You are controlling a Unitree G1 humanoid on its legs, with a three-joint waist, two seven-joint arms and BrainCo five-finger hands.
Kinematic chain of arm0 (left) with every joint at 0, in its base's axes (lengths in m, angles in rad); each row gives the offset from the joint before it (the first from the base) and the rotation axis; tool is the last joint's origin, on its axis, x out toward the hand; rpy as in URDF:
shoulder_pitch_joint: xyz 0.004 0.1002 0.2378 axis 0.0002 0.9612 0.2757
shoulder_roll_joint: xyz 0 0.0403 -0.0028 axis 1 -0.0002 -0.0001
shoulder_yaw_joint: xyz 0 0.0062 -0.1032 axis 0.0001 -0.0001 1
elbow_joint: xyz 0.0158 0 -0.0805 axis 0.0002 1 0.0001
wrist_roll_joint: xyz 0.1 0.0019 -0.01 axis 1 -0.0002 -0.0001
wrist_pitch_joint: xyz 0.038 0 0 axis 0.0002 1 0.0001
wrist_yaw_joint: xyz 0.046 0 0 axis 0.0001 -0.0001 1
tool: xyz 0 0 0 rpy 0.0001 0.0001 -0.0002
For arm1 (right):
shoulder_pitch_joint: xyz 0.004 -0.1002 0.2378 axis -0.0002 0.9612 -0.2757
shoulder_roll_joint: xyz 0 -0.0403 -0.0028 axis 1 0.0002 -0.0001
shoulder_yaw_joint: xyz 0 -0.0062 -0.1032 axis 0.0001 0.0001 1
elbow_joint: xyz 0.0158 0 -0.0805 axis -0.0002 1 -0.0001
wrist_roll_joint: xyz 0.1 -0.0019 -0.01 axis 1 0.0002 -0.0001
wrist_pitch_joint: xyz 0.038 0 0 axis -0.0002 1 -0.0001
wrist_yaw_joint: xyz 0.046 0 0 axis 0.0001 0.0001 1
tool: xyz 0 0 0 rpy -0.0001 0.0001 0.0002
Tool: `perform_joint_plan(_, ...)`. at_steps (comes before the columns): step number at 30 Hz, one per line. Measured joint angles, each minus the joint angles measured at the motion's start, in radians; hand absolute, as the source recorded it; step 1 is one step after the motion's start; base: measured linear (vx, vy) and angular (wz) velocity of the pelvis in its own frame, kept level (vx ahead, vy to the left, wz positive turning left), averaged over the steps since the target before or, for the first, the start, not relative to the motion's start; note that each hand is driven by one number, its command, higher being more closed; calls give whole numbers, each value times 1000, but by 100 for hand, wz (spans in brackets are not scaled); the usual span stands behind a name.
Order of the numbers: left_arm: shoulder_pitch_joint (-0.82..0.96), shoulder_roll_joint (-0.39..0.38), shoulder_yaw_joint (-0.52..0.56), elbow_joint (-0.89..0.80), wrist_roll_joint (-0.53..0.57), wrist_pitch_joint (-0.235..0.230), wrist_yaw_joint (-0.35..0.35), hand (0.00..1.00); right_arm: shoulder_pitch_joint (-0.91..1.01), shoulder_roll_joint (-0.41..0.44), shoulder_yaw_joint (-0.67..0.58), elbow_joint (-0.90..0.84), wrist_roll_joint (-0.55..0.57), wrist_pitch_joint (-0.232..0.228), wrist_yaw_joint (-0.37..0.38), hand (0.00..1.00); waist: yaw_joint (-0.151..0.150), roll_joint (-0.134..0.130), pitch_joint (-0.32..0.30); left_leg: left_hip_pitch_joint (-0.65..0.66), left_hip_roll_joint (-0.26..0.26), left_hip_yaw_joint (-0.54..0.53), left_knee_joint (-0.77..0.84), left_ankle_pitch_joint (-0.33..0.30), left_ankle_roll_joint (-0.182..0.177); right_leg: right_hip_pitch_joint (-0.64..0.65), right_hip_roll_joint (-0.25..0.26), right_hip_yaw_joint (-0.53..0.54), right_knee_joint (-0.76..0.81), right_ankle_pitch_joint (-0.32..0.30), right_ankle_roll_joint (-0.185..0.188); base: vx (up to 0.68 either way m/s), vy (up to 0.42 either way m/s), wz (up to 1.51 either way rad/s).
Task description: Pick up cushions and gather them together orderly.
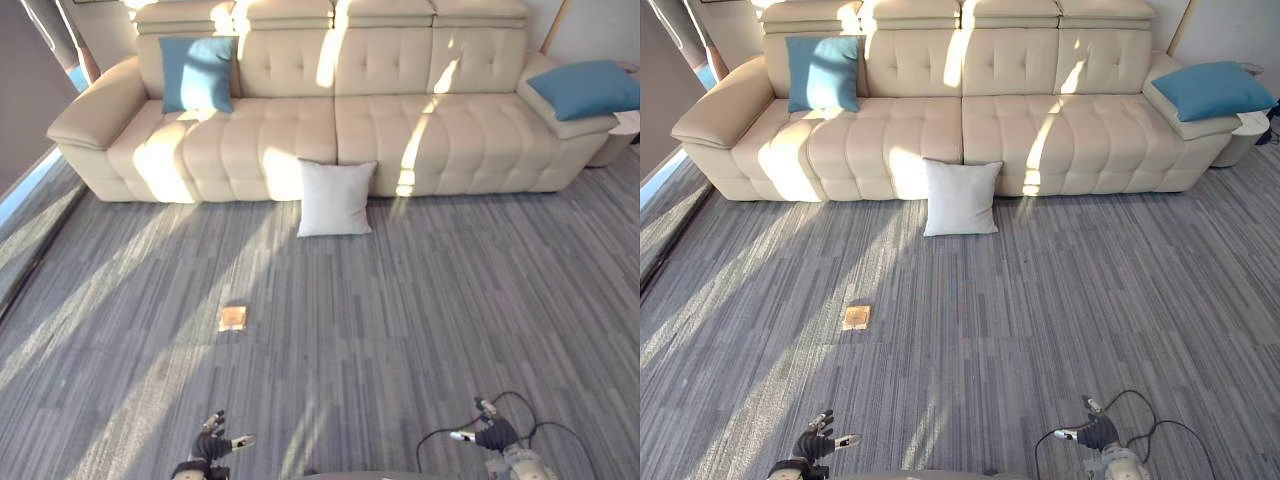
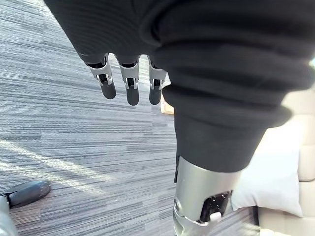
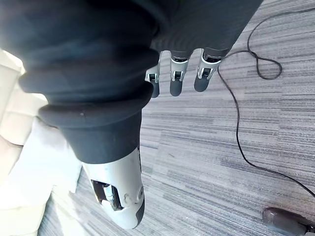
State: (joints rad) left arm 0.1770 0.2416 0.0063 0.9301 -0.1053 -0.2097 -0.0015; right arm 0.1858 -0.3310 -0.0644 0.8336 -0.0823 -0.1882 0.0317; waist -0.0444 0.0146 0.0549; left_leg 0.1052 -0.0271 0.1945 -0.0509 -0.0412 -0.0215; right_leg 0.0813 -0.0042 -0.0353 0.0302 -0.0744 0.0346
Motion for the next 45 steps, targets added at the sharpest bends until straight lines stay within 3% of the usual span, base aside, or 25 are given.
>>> perform_joint_plan(6, 1, -2, 0, 0, 0, 1, 0, 0, -2, 0, -17, 23, 57, 3, 13, 0, -3, 2, 1, 2, 1, -2, -5, -1, 2, -16, 1, -12, 24, -25, -22, -36, -25, 3)
perform_joint_plan(14, 21, -4, 0, 0, -11, 5, 1, 0, -16, 25, -59, 94, 145, 21, 12, 0, -1, 4, 1, -23, 6, 5, -19, -1, 4, -48, 7, -14, 19, -24, -25, -13, -10, -1)
perform_joint_plan(18, 22, -4, 6, 0, -21, 5, 2, 0, -50, 49, -84, 120, 198, 22, 11, 0, 4, 1, 4, -44, 7, 33, -13, -18, 28, -74, 12, 17, 16, -22, -27, 76, 9, -22)
perform_joint_plan(20, 21, -5, 6, 0, -22, 5, 2, 0, -68, 53, -85, 122, 202, 22, 11, 0, 5, 0, 6, -58, 7, 48, 8, -42, 46, -82, 11, 28, 18, -28, -19, 108, 24, -23)
perform_joint_plan(22, 17, -6, 7, -20, -36, 4, 3, 0, -88, 55, -87, 122, 212, 22, 11, 0, 6, 3, 10, -87, 8, 59, 55, -80, 52, -109, 4, 36, 62, -52, 12, 153, 46, -20)
perform_joint_plan(23, 11, -10, 7, -25, -40, 4, 4, 0, -97, 56, -91, 123, 221, 22, 10, 0, 4, 8, 19, -93, 10, 58, 81, -100, 56, -128, 1, 33, 117, -74, 45, 165, 56, -7)
perform_joint_plan(24, -3, -18, 6, -26, -40, 5, 4, 0, -103, 64, -103, 122, 237, 22, 10, 0, 7, 20, 38, -90, 19, 59, 108, -125, 63, -175, 1, 19, 249, -99, 83, 159, 92, 0)
perform_joint_plan(25, -7, -20, 5, -28, -40, 4, 5, 0, -103, 78, -105, 122, 241, 22, 9, 0, 5, 23, 52, -65, 23, 53, 116, -145, 74, -249, -7, -7, 451, -112, 98, 191, 94, 4)
perform_joint_plan(26, -12, -17, 3, -29, -40, 5, 6, 0, -102, 88, -104, 121, 242, 22, 8, 0, 3, 18, 65, -40, 19, 48, 120, -153, 86, -290, -21, -32, 570, -111, 99, 232, 83, 24)
perform_joint_plan(27, -26, -9, -2, -29, -40, 7, 9, 0, -93, 105, -98, 122, 246, 23, 11, 0, 0, 13, 83, -4, 6, 30, 122, -172, 92, -352, -51, -74, 695, -157, 75, 283, 51, 32)
perform_joint_plan(29, -39, -9, -2, -29, -40, 7, 21, 0, -79, 110, -78, 123, 249, 30, 11, 0, -1, 8, 85, 32, 5, 13, 119, -196, 90, -421, -69, -123, 700, -190, 47, 278, 43, 38)
perform_joint_plan(32, -67, -9, -2, -29, -41, 7, 25, 0, -93, 108, -77, 121, 249, 37, 11, 0, -32, 21, 116, 94, 30, -36, 88, -213, 72, -499, -55, -157, 480, -148, 29, 417, -16, 54)
perform_joint_plan(34, -73, -7, -6, -30, -41, 6, 26, 0, -90, 108, -76, 119, 249, 38, 10, 0, -52, 12, 134, 152, 43, -60, 88, -243, 21, -512, -49, -153, 268, -5, 13, 574, -104, 62)
perform_joint_plan(35, -70, -6, -9, -30, -40, 6, 27, 0, -85, 107, -76, 119, 249, 38, 10, 0, -51, 6, 134, 164, 43, -63, 92, -252, 5, -519, -50, -149, 267, 43, -7, 576, -149, 51)
perform_joint_plan(36, -63, -8, -14, -26, -40, 6, 26, 0, -68, 106, -77, 113, 247, 39, 10, 0, -54, -1, 129, 176, 55, -82, 130, -265, -18, -528, -53, -145, 337, 114, -52, 576, -179, 27)
perform_joint_plan(37, -64, -16, -14, -27, -40, 6, 26, 0, -73, 106, -80, 103, 245, 40, 11, 0, -48, 11, 123, 139, 79, -79, 232, -262, -33, -535, -49, -153, 384, 57, -68, 590, -201, 21)
perform_joint_plan(38, -65, -17, -14, -27, -40, 6, 26, 0, -77, 107, -80, 91, 243, 40, 12, 0, -49, 16, 126, 103, 82, -76, 311, -250, -53, -530, -47, -156, 391, 39, -77, 609, -235, -1)
perform_joint_plan(39, -64, -28, -9, -26, -40, 6, 27, 0, -82, 103, -79, 73, 237, 40, 12, 0, -50, 27, 133, 19, 112, -56, 524, -189, -124, -488, -34, -156, 379, 10, -84, 508, -205, 0)
perform_joint_plan(40, -62, -40, 0, -26, -40, 7, 26, 0, -81, 99, -75, 66, 237, 40, 12, 0, -50, 37, 143, -29, 135, -49, 654, -131, -129, -443, -27, -157, 357, -2, -86, 648, -238, -5)
perform_joint_plan(41, -54, -57, 5, -27, -40, 6, 26, 0, -81, 91, -67, 64, 239, 41, 10, 0, -44, 48, 156, -104, 200, -28, 891, -55, -129, -341, -1, -156, 306, -16, -97, 631, -192, -26)
perform_joint_plan(42, -45, -63, 5, -28, -40, 6, 25, 0, -80, 92, -43, 53, 242, 40, 4, 0, -25, 44, 159, -144, 258, 41, 1048, -88, -81, -239, 18, -135, 258, -24, -109, 604, -171, -35)
perform_joint_plan(43, -42, -66, 5, -33, -40, 6, 25, 0, -76, 93, -37, 37, 243, 38, 0, 0, -17, 37, 160, -168, 278, 70, 1093, -105, -56, -191, 20, -126, 232, -30, -116, 647, -146, -44)
perform_joint_plan(44, -40, -74, 6, -49, -40, 3, 25, 0, -66, 103, -38, 0, 253, 35, -8, 0, 3, 10, 159, -250, 301, 117, 1116, -125, -24, -95, 12, -109, 160, -55, -109, 508, -94, -23)
perform_joint_plan(45, -41, -80, 6, -63, -40, 2, 23, 0, -70, 107, -37, -13, 267, 35, -8, 0, 7, 10, 158, -316, 309, 133, 1092, -136, -9, -55, 12, -105, 125, -74, -112, 485, -66, -14)
